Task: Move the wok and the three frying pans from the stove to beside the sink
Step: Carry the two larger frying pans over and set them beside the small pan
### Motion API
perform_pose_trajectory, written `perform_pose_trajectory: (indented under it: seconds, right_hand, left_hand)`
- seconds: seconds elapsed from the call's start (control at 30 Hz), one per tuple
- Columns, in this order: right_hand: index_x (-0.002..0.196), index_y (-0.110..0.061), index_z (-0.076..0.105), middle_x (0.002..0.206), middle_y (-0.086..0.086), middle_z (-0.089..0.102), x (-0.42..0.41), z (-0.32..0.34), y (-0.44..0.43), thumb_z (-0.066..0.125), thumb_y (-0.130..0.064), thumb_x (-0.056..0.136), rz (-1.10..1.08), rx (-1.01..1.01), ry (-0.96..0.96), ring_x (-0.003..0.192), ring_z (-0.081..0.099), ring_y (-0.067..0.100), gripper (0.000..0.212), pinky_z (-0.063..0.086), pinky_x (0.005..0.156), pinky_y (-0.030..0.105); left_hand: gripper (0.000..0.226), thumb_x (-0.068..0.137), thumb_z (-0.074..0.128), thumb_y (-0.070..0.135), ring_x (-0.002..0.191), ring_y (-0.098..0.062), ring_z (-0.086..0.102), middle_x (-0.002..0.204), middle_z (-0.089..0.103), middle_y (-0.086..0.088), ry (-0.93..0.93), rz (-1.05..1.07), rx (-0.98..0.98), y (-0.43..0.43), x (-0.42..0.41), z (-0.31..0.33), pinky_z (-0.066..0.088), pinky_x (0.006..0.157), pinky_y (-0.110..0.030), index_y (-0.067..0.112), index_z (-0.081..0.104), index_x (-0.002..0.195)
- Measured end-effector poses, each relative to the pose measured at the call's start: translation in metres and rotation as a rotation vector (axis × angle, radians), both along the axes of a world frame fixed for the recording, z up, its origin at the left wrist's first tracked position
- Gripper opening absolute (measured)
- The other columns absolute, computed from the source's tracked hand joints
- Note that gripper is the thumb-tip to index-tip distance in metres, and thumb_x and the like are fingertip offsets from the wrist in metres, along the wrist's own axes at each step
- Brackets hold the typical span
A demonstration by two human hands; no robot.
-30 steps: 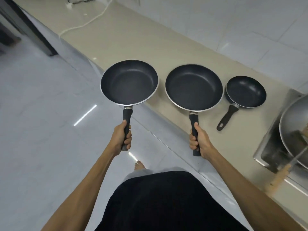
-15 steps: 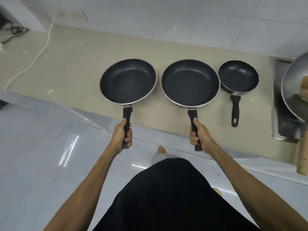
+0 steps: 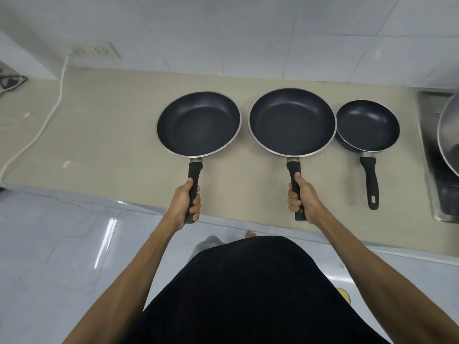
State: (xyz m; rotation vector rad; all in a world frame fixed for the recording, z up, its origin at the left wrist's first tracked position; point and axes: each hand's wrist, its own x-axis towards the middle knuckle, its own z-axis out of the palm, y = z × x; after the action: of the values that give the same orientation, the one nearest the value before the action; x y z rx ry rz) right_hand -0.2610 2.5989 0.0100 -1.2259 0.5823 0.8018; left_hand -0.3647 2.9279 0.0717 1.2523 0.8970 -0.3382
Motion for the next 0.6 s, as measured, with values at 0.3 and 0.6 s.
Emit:
perform_pose_trajectory:
  seconds: [0.3, 0.6]
  right_hand:
    - [0.068, -0.020, 0.043, 0.049, -0.005, 0.032, 0.023, -0.004, 0.024, 0.044, -0.057, 0.097, -0.029, -0.003, 0.003, 0.035, 0.022, 0.010, 0.047, 0.024, 0.031, 0.021]
    - [0.063, -0.021, 0.043, 0.050, -0.004, 0.032, 0.041, 0.000, 0.039, 0.043, -0.055, 0.099, -0.024, 0.010, 0.009, 0.036, 0.022, 0.010, 0.050, 0.023, 0.032, 0.021]
  left_hand:
    - [0.042, 0.104, 0.035, 0.048, 0.032, -0.011, 0.029, 0.049, 0.036, 0.003, -0.001, -0.022, -0.021, 0.026, 0.034, -0.006, 0.030, 0.031, -0.018, 0.016, 0.048, 0.081]
    - [0.042, 0.103, 0.035, 0.050, 0.032, -0.011, 0.028, 0.050, 0.036, 0.004, 0.038, -0.044, -0.007, 0.044, 0.060, -0.003, 0.029, 0.033, -0.018, 0.017, 0.048, 0.081]
